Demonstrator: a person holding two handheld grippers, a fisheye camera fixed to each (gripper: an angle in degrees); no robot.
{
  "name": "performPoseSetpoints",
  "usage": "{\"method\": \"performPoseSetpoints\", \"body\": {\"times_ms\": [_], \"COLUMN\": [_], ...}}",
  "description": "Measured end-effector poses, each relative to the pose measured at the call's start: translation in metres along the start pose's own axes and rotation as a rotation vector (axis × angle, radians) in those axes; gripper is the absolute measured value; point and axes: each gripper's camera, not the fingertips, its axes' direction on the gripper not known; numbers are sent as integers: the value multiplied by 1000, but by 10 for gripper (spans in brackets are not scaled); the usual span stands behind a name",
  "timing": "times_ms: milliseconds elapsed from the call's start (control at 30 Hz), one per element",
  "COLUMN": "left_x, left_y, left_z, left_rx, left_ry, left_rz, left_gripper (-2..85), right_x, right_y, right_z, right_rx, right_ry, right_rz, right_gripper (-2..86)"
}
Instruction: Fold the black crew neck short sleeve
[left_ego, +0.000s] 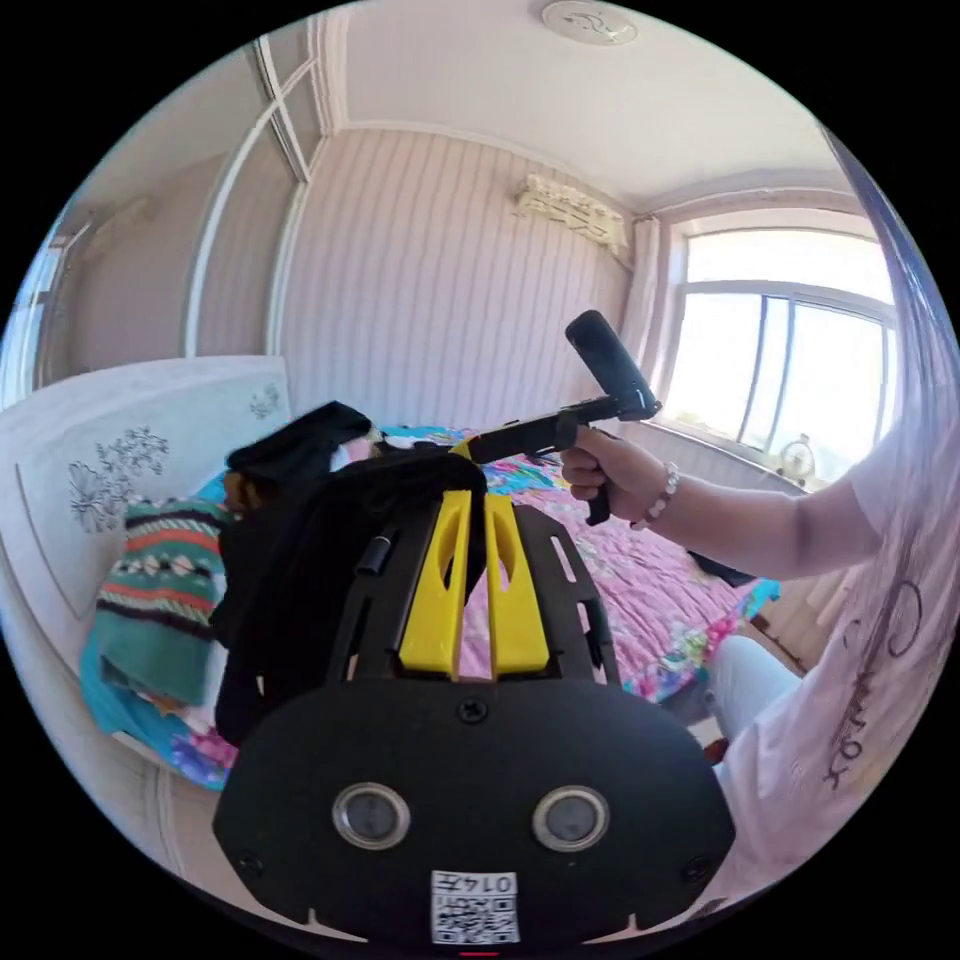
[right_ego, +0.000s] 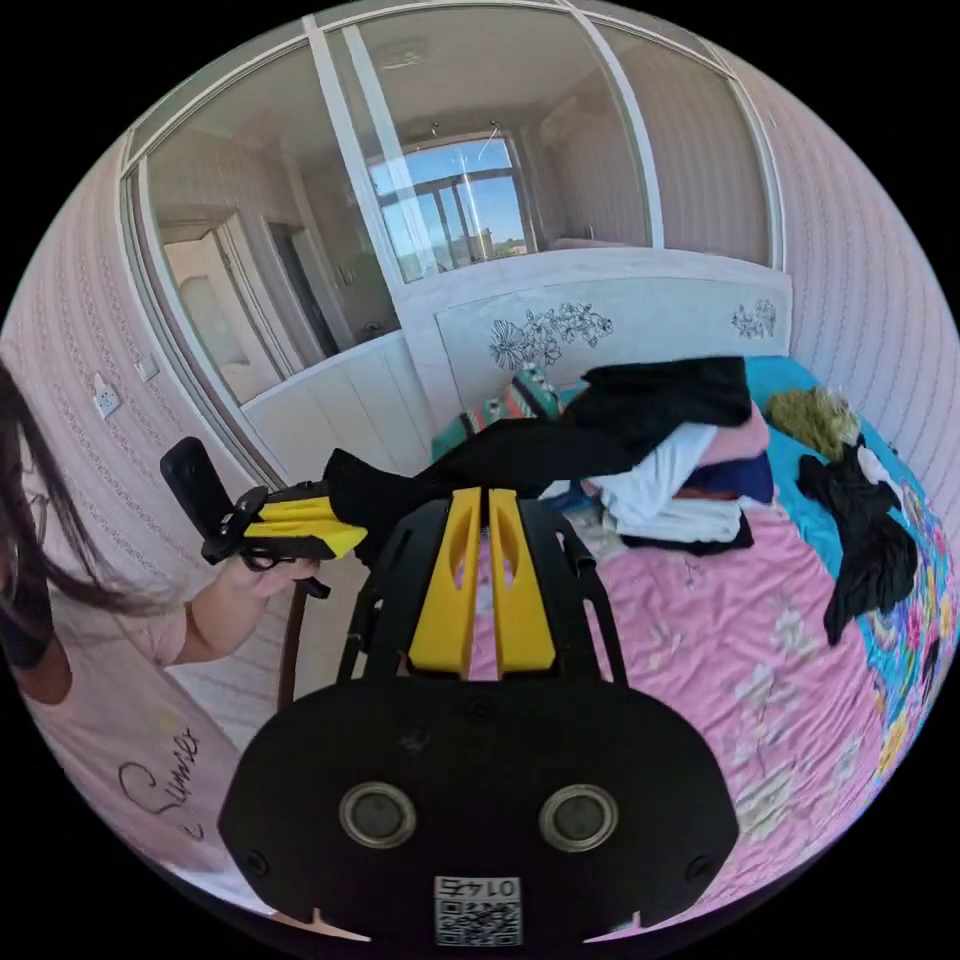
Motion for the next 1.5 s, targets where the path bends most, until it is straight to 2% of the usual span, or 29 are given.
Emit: {"method": "performPoseSetpoints", "body": {"times_ms": [67,133,200,267,367,500,600,767,867,933,1000,1067,1133,1233,1267,1333,1500], "left_x": [24,35,40,40,24,-23,-53,-95,-105,-109,-112,-113,-111,-100,-96,-73,-39], "left_y": [49,120,155,169,177,181,179,186,193,200,206,207,206,203,200,182,142], "left_z": [45,95,104,94,75,64,67,89,113,136,149,150,148,133,130,112,55], "left_rx": [-87,-284,-377,-420,-465,-451,-405,-371,-389,-465,-514,-508,-501,-443,-435,-399,-191], "left_ry": [89,181,198,141,-47,-192,-287,-282,-228,-220,-223,-236,-225,-217,-212,-217,-376], "left_rz": [-70,-278,-359,-373,-372,-501,-542,-631,-664,-677,-718,-723,-704,-655,-634,-523,-389], "left_gripper": [-1,-6,-8,-9,-8,1,53,106,130,137,132,118,86,28,24,14,11], "right_x": [20,43,61,58,43,18,1,-21,-31,-31,-21,-12,-7,-18,-25,-30,-41], "right_y": [72,152,249,290,305,267,226,142,78,45,15,6,10,3,2,2,-26], "right_z": [-6,9,35,40,37,49,66,105,145,173,218,258,300,312,309,300,215], "right_rx": [-94,-249,-464,-508,-478,-455,-437,-360,-377,-396,-466,-581,-741,-763,-763,-761,-476], "right_ry": [-4,30,84,69,63,108,178,83,126,179,233,196,175,201,176,142,-24], "right_rz": [132,313,556,646,681,537,438,261,133,79,62,64,64,-24,-86,-129,-166], "right_gripper": [4,4,2,0,-1,3,13,75,112,134,157,163,159,104,51,41,30]}}
